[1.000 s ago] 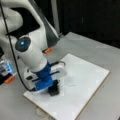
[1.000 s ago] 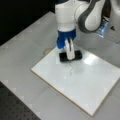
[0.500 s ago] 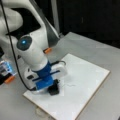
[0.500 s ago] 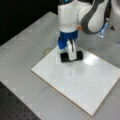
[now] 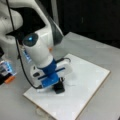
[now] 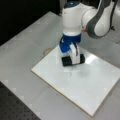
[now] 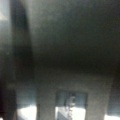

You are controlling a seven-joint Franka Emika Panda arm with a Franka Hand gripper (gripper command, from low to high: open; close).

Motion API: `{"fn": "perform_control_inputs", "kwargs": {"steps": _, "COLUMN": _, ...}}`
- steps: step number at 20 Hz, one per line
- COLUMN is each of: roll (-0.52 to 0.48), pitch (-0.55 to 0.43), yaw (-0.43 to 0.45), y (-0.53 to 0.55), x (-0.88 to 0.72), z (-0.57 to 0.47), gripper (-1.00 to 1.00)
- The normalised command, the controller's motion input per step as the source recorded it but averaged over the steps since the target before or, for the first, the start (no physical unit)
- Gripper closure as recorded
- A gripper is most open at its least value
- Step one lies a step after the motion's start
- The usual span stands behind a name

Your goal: Erasing curve lines

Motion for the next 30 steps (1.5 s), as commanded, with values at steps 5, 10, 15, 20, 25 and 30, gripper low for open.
{"fn": "perform_control_inputs", "kwargs": {"steps": 5, "roll": 0.125, "pitch": -0.083, "yaw": -0.093, "y": 0.17, "x": 0.23, "z": -0.57, "gripper": 1.00}}
{"fn": "perform_control_inputs", "kwargs": {"steps": 10, "roll": 0.146, "pitch": -0.068, "yaw": -0.037, "y": 0.12, "x": 0.40, "z": -0.61, "gripper": 1.00}}
{"fn": "perform_control_inputs", "kwargs": {"steps": 15, "roll": 0.134, "pitch": -0.048, "yaw": -0.050, "y": 0.15, "x": 0.55, "z": -0.68, "gripper": 1.00}}
{"fn": "perform_control_inputs", "kwargs": {"steps": 20, "roll": 0.105, "pitch": -0.022, "yaw": -0.079, "y": 0.23, "x": 0.65, "z": -0.74, "gripper": 1.00}}
{"fn": "perform_control_inputs", "kwargs": {"steps": 25, "roll": 0.103, "pitch": -0.018, "yaw": -0.124, "y": 0.35, "x": 0.80, "z": -0.83, "gripper": 1.00}}
{"fn": "perform_control_inputs", "kwargs": {"steps": 30, "roll": 0.110, "pitch": -0.004, "yaw": -0.191, "y": 0.44, "x": 0.89, "z": -0.93, "gripper": 1.00}}
